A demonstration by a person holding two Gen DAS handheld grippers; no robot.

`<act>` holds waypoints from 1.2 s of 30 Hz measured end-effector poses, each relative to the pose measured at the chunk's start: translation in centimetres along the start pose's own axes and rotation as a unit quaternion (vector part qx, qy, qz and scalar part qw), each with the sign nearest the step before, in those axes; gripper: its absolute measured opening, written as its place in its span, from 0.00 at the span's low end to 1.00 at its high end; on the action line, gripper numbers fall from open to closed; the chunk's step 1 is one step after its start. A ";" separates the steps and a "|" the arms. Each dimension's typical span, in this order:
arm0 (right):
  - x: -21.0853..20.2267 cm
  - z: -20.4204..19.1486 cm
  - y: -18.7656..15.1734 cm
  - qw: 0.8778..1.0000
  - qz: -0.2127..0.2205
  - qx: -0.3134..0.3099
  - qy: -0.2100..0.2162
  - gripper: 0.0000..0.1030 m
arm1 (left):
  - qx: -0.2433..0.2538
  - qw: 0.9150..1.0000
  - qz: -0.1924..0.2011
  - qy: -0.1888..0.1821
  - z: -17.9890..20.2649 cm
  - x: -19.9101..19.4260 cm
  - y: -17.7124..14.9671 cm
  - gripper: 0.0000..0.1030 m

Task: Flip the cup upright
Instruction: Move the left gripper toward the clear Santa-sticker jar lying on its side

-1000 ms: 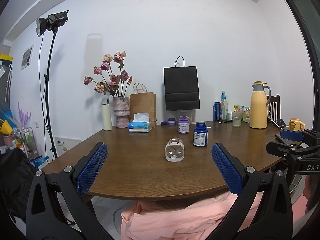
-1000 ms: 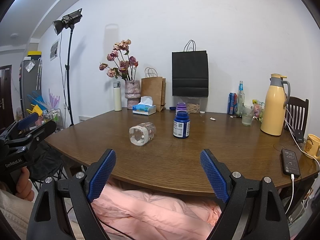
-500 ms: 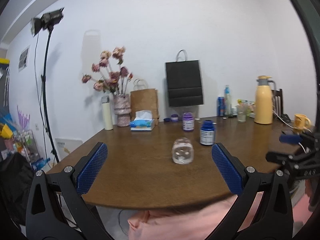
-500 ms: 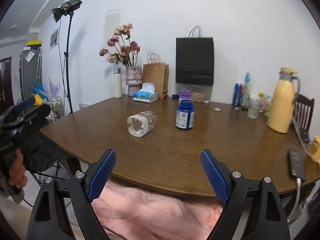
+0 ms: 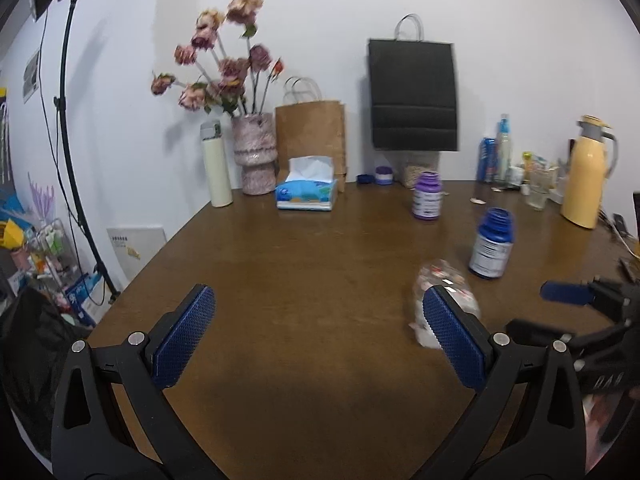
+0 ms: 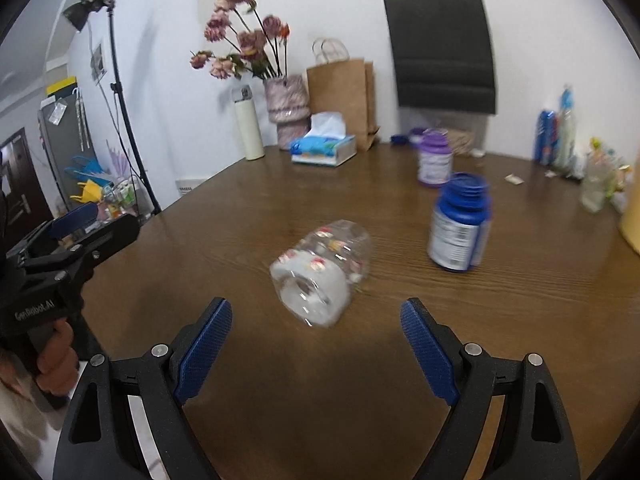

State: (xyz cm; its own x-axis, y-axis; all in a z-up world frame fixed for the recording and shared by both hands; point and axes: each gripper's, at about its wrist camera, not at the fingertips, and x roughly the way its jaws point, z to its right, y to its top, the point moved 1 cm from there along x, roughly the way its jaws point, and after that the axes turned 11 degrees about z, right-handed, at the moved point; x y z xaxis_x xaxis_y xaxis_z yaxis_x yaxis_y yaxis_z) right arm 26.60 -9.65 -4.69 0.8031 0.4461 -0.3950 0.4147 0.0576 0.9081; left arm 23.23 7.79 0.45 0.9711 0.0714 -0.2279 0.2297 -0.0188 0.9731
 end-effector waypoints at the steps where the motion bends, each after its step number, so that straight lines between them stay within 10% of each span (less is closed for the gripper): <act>1: 1.1 -0.1 0.3 1.000 -0.005 0.007 0.003 0.88 | -0.003 1.000 -0.008 -0.001 -0.4 1.2 0.4 1.00; 9: 10.3 1.0 0.6 0.995 -0.060 0.067 -0.039 0.87 | -0.009 0.999 -0.052 0.006 -1.7 6.4 0.1 1.00; 18: 11.6 -0.9 0.1 0.991 -0.094 -0.008 0.095 0.74 | -0.021 0.993 -0.117 -0.020 -0.4 11.4 -0.8 1.00; 23: 9.8 -3.2 -1.2 0.982 -0.091 -0.063 0.152 0.76 | -0.033 0.982 -0.158 -0.096 3.1 13.8 -1.8 0.98; 25: 9.4 -3.2 -1.4 0.980 -0.089 -0.078 0.159 0.76 | -0.015 0.978 -0.183 -0.094 4.5 14.7 -2.6 0.74; 36: 7.1 2.1 -0.9 0.994 -0.065 -0.078 0.040 0.87 | -0.010 0.980 -0.194 -0.046 3.6 13.9 -3.7 0.61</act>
State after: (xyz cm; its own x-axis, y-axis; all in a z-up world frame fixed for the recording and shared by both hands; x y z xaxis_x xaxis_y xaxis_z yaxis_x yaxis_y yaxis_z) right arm 32.85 -8.39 -8.57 0.7079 0.4948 -0.5041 0.4365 0.2545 0.8629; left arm 36.12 5.24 -6.47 0.8124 -0.0207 -0.5827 0.5830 0.0124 0.8124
